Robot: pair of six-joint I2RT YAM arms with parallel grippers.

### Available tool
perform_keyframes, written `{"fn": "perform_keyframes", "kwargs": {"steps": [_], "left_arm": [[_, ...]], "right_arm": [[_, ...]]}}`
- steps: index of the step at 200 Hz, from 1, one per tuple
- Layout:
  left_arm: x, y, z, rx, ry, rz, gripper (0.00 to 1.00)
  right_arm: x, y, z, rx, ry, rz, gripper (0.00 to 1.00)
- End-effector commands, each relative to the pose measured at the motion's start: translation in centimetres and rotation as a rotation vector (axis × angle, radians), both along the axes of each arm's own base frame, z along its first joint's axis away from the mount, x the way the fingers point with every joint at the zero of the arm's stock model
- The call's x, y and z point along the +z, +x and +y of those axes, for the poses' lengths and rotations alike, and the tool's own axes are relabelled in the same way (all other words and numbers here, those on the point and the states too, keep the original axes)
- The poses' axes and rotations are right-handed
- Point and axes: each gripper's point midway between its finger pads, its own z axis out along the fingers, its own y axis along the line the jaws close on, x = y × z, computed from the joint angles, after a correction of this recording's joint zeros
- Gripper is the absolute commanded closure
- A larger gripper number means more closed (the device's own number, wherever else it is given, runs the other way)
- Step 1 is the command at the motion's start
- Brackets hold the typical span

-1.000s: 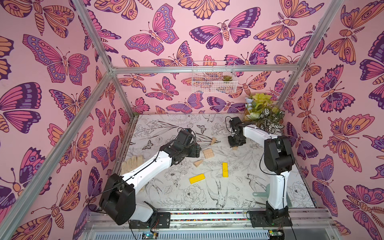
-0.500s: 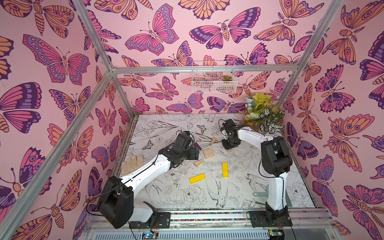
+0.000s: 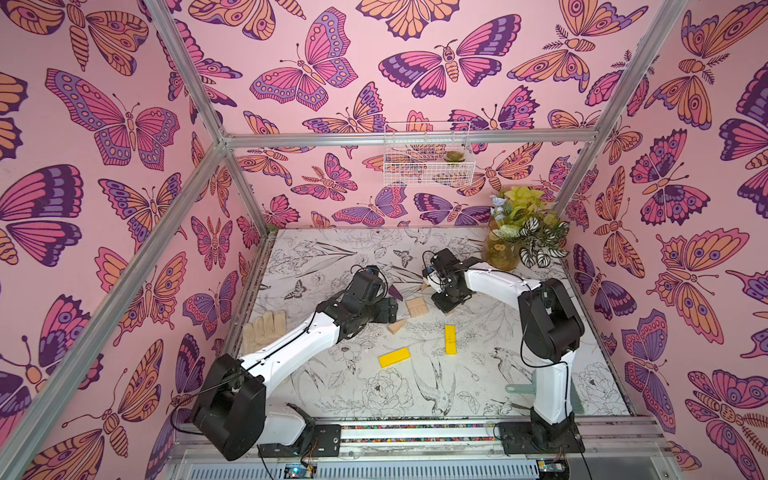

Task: Assemble a small pinwheel with building blocks
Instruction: Assemble the building block at the center of the board.

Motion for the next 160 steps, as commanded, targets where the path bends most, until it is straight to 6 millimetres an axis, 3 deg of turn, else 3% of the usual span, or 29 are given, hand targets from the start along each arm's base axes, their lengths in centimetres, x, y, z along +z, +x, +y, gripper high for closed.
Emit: {"fn": "perform_keyframes", "kwargs": {"steps": [1,32,49,121,160], "left_arm": [[0.2,-0.1,0.2,0.009,-0.019,-0.010,0.17],[0.3,-0.2,0.2,0.008,-0.023,-0.013,0.16],[0.3,-0.2,0.1,0.006,-0.027,-0.013,0.16],[0.4,-0.3,-0.2,-0.002,-0.034,-0.012,0.15],[0.3,-0.2,-0.2,0.000,-0.032,-0.012,0.15]], "right_arm": [[-2.0,-2.9,-0.2,0.055,-0.040,0.104,0.76],[-1.4,-2.7,-0.6,0.025,-0.054,0.079,0.55],[-0.9,-2.5,-1.1,0.008,-0.074,0.058,0.49],[0.6,-0.8,-3.6,-0.110,-0.114,-0.008,0.45],[0.6,-0.1,-3.6,-0.120,-0.109,-0.018,0.45]]}}
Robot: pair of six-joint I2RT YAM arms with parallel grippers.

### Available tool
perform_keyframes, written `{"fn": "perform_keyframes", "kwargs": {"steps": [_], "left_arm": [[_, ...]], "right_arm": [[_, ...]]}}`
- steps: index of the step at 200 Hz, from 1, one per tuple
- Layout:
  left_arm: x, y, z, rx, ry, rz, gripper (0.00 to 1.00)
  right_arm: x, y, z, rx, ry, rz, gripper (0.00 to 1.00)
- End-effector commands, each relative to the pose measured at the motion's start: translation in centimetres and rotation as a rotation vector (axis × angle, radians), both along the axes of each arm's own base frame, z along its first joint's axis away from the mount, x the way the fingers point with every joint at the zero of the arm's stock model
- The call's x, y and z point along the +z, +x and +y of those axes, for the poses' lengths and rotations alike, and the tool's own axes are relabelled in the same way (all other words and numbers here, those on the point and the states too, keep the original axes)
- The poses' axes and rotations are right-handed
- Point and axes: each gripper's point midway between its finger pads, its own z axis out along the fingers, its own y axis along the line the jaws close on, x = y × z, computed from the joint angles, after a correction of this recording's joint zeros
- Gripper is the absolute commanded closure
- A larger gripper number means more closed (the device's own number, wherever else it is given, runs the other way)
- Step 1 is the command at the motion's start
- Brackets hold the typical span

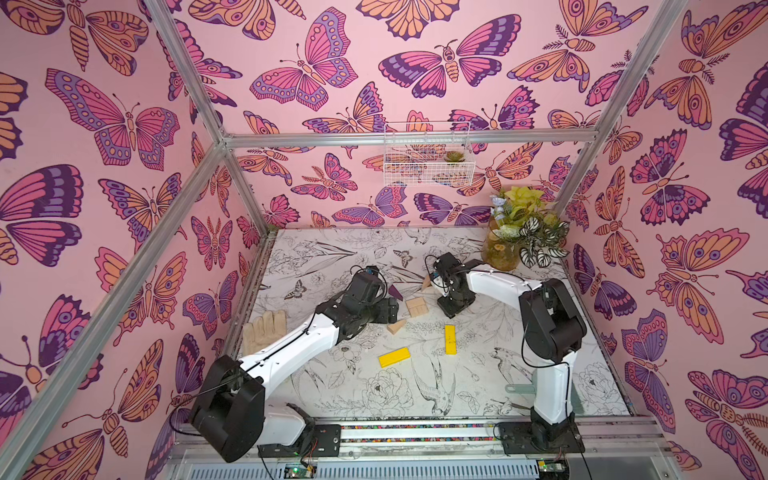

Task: Assemble a small pinwheel with building blocks
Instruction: Assemble the building block at the center of the board.

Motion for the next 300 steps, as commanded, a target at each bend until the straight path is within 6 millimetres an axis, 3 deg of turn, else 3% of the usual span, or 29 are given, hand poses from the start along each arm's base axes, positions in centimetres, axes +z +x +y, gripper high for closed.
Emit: {"fn": "perform_keyframes", "kwargs": {"steps": [1,46,86,120,165,237,276,300], "left_arm": [[0.1,-0.2,0.0,0.002,-0.015,-0.004,0.15],[0.0,-0.4,0.0,0.001,-0.010,-0.004,0.14],[-0.1,-0.5,0.2,0.004,-0.008,-0.005,0.13],[0.0,-0.4,0.1,0.003,-0.010,-0.006,0.13],[0.0,-0.5,-0.1,-0.001,-0.013,-0.007,0.12],[-0.3,-0.6,-0.5,-0.012,-0.014,0.003,0.11],[-0.4,-0.7,-0.6,-0.014,-0.011,0.004,0.10],[-0.3,-0.7,-0.5,-0.010,-0.007,-0.002,0.09]], "right_arm": [[1.3,0.6,-0.2,-0.020,0.000,-0.030,0.45],[1.9,0.0,1.6,0.050,0.093,-0.005,0.43],[2.4,1.3,2.4,0.103,0.092,-0.019,0.41],[1.9,2.0,3.8,0.151,0.107,0.009,0.40],[0.5,0.7,5.4,0.203,0.127,0.069,0.45],[0.6,-0.6,6.0,0.213,0.176,0.083,0.61],[0.7,-0.6,6.0,0.205,0.178,0.077,0.59],[1.7,0.0,6.5,0.189,0.202,0.038,0.56]]}}
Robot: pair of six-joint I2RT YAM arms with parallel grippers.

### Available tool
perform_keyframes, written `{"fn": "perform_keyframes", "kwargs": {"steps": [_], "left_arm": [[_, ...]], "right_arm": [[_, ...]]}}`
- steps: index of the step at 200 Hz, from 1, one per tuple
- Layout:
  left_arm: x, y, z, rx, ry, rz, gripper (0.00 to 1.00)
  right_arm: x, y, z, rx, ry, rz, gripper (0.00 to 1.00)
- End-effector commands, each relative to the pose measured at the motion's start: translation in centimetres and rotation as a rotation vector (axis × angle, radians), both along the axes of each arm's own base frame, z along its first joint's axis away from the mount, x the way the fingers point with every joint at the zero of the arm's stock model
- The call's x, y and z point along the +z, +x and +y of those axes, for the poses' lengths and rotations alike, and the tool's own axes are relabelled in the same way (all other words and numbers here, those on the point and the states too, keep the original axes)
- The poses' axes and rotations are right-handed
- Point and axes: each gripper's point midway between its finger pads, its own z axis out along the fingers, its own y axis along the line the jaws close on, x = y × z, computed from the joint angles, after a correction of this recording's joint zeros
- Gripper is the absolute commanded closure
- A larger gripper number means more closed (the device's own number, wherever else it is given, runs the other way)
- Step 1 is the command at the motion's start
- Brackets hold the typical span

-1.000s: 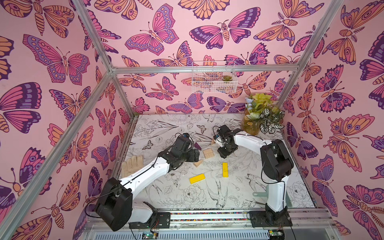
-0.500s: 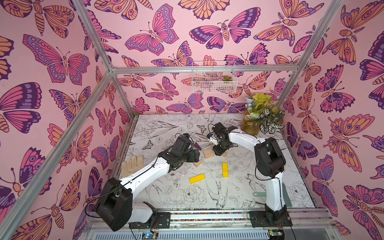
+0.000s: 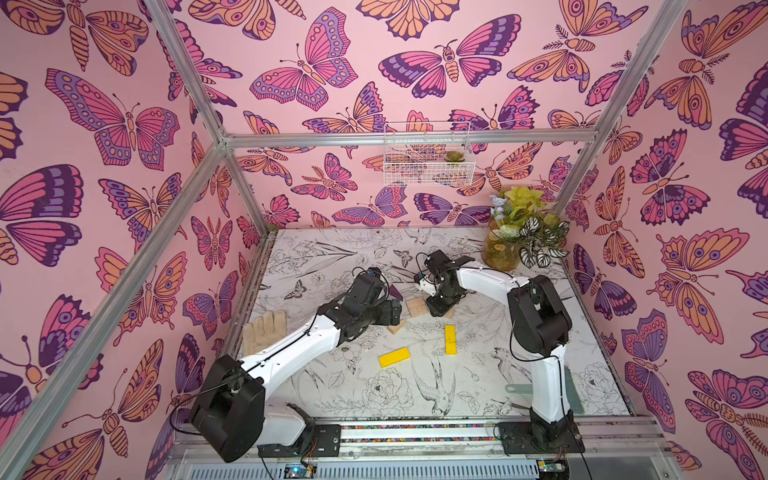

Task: Assemble a small pinwheel with building blocks
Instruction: Assemble the building block at the center of the board, then pick up the building block from the center of the board.

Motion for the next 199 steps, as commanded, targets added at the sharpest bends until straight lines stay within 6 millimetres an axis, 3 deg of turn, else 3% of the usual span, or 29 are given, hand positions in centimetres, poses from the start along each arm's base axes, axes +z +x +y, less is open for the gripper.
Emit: {"fn": "perform_keyframes", "kwargs": {"steps": [1,45,69,104,122,125,163,199], "left_arm": [[-0.2,-0.2,0.1,0.002,0.000,-0.006,0.09],[0.2,0.0,0.3,0.014,0.005,-0.023,0.05],[0.8,0.5,0.9,0.036,0.028,-0.057,0.00],[2.1,1.6,3.4,0.150,0.080,-0.138,0.00],[2.3,2.0,4.8,0.210,0.101,-0.148,0.00],[3.4,1.9,5.0,0.215,0.081,-0.173,0.00],[4.5,1.6,5.5,0.144,0.040,-0.162,0.00],[3.8,0.4,5.4,0.114,0.006,-0.129,0.00]], "right_arm": [[2.3,0.3,1.0,-0.010,0.051,-0.045,0.56],[6.1,1.8,1.8,-0.031,0.093,-0.122,0.47],[8.7,2.2,1.2,-0.075,0.094,-0.174,0.45],[11.4,-0.2,-1.0,-0.226,0.070,-0.248,0.43],[10.8,-2.6,-2.4,-0.324,0.042,-0.258,0.43],[10.5,-3.1,-2.6,-0.340,0.040,-0.254,0.43],[5.7,-7.9,-4.3,-0.505,0.002,-0.221,0.43],[2.8,-9.5,-3.9,-0.576,-0.023,-0.225,0.44]]}}
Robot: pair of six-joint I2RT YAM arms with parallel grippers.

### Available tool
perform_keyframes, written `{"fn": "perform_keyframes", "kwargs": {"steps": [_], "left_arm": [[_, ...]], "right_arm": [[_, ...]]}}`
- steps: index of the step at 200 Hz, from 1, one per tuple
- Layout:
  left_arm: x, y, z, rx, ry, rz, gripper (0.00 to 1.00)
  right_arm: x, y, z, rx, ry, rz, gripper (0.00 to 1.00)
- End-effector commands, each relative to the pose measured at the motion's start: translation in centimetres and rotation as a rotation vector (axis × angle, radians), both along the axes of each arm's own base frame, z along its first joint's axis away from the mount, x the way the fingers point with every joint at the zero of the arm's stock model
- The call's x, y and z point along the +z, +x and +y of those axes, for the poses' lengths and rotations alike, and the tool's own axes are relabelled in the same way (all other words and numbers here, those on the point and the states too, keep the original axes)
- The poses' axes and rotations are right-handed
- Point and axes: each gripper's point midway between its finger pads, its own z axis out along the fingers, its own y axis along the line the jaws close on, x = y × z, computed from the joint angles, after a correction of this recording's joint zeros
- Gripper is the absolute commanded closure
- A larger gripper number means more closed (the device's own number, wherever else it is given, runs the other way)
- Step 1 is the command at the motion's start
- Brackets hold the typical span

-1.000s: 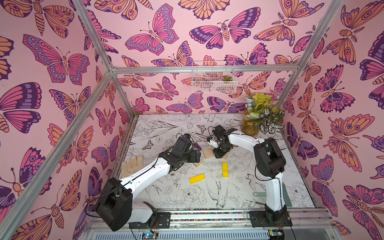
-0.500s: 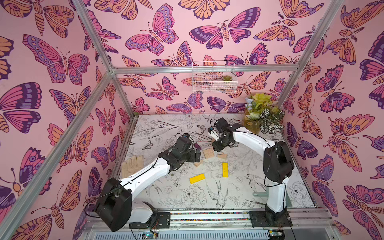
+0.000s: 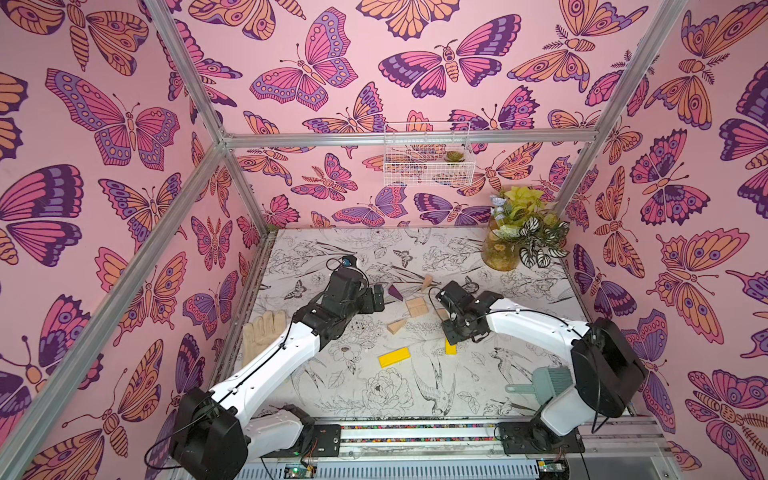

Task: Assemble a small pinwheel with building blocks
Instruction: Pick up the building block from the center of the board, then assemble the building block at the center of the board.

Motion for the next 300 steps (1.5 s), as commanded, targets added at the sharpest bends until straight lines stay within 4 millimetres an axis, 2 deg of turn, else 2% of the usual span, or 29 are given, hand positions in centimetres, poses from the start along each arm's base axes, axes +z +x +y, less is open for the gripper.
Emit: {"fn": "perform_keyframes", "kwargs": {"steps": [1,70,112,140,158,178,252,300], "left_arm": [[-1.6,-1.6,-0.1,-0.051,0.001,0.051,0.00],[-3.4,-3.1,-0.1,-0.056,-0.041,0.111,0.00],[-3.5,-3.2,-0.2,-0.057,-0.046,0.116,0.00],[-3.6,-3.3,-0.1,-0.056,-0.049,0.118,0.00],[-3.7,-3.4,-0.1,-0.056,-0.049,0.120,0.00],[-3.8,-3.6,0.0,-0.053,-0.051,0.122,0.00],[-3.7,-3.9,0.4,-0.048,-0.046,0.110,0.00],[-3.8,-4.0,0.4,-0.051,-0.048,0.112,0.00]], "right_arm": [[-0.2,1.1,1.1,-0.126,0.036,-0.080,0.44],[-3.3,0.9,1.2,-0.224,0.018,-0.048,0.45],[-4.1,0.6,1.6,-0.226,0.037,-0.029,0.69],[-1.9,0.6,2.8,-0.174,0.064,-0.069,0.75],[-0.4,1.0,4.3,-0.136,0.093,-0.092,0.76],[0.4,1.6,5.8,-0.112,0.121,-0.095,0.77],[-1.5,3.0,9.1,-0.062,0.145,-0.037,0.76],[-2.9,3.5,9.8,-0.062,0.129,0.004,0.76]]}}
